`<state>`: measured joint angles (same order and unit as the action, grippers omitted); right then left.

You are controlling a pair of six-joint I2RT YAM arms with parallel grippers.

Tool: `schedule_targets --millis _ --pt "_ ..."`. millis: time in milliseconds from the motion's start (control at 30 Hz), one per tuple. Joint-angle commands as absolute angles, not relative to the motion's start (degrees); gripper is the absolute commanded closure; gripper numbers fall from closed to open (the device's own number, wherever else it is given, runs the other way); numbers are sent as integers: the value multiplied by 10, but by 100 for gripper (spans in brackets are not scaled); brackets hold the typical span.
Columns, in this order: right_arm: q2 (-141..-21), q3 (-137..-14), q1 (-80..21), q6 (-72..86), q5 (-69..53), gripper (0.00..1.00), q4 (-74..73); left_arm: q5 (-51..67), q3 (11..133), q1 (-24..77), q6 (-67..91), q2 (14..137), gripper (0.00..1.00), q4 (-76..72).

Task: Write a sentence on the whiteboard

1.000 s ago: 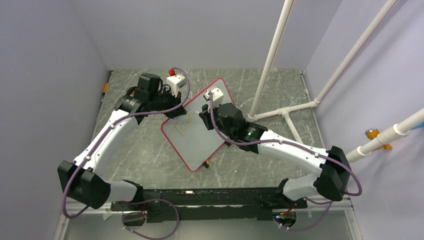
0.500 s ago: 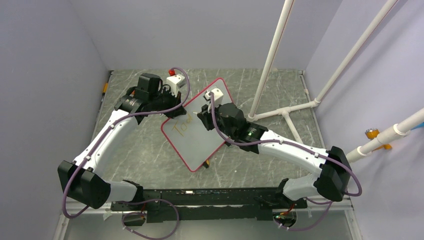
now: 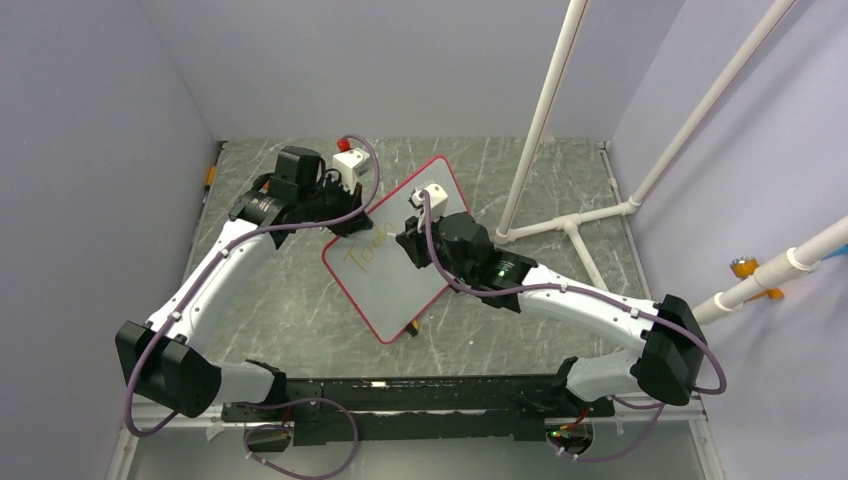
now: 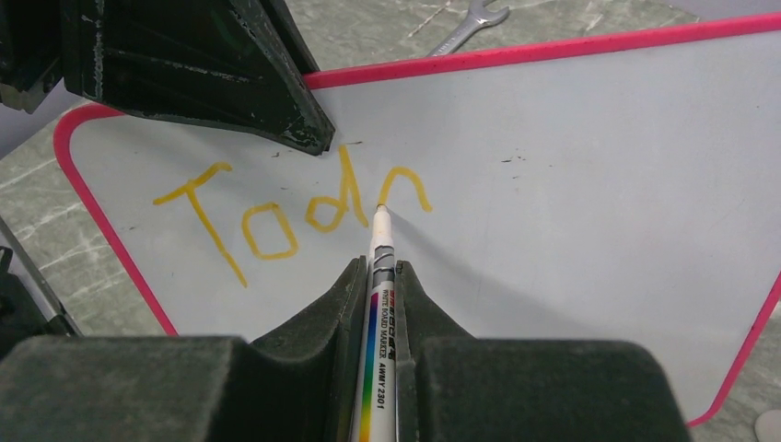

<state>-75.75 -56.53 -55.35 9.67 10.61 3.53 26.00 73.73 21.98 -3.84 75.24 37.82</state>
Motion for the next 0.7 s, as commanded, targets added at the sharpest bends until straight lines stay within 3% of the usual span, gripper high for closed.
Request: schedule_targets --millis 0,667 --pt "-757 -563 -554 101 140 100 20 197 733 223 -112 757 100 403" --pt "-784 -624 -554 82 168 100 11 201 733 223 -112 757 100 404"
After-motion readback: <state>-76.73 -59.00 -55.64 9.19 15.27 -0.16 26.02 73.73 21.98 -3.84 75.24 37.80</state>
